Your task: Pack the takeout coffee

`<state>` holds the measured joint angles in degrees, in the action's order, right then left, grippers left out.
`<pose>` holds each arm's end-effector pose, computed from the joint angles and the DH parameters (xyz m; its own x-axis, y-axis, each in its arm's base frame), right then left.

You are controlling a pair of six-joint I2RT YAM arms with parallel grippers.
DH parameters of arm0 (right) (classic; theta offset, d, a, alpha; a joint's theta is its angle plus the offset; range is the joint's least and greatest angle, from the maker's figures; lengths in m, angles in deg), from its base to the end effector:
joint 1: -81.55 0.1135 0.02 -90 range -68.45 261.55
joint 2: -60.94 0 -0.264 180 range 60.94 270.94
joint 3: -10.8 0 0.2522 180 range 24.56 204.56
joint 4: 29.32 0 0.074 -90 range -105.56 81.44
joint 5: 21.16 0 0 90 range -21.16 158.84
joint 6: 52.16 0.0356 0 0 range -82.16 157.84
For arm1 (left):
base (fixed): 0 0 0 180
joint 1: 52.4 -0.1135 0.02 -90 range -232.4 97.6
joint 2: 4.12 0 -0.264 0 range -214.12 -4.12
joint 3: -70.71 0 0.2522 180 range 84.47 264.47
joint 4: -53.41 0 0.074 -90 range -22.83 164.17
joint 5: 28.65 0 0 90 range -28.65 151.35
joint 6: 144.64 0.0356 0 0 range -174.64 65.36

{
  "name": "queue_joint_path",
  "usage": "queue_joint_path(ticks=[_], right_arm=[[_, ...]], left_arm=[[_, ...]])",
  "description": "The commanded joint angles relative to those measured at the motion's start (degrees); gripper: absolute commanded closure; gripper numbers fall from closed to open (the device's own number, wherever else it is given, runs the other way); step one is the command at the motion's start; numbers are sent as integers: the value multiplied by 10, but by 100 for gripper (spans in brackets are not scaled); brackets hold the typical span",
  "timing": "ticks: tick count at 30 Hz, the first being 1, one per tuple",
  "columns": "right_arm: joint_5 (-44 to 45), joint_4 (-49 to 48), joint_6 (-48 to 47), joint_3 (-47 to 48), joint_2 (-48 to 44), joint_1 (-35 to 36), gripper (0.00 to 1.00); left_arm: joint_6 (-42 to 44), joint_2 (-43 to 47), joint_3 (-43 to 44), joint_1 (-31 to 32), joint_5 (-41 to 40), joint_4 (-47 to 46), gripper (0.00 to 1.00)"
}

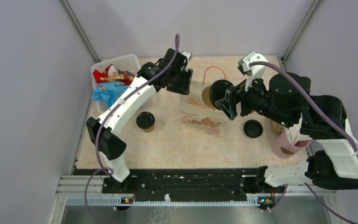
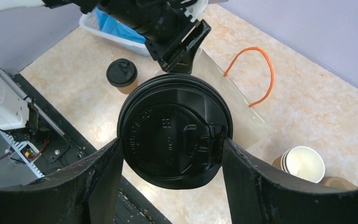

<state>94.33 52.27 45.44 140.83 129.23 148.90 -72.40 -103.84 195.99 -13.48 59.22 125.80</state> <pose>0.0687 0.1248 0.5449 -0.2192 -0.2152 -0.9516 -0.6539 0.7563 -0.0204 0.2864 -0.2296 0.4026 -0.7259 0.1943 -0.6598 0.4060 0.8954 -0.1829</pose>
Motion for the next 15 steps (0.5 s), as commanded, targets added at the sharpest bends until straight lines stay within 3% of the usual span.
queue_joint_path(ticks=[1, 10, 15], right_arm=[[13, -26, 10, 0, -10, -2, 37], [18, -19, 4, -7, 1, -1, 37], [34, 1, -13, 3, 27, -1, 37]], left_arm=[[1, -19, 28, -14, 17, -8, 48], [32, -37, 27, -14, -5, -49, 74], [64, 7, -27, -14, -22, -160, 93]])
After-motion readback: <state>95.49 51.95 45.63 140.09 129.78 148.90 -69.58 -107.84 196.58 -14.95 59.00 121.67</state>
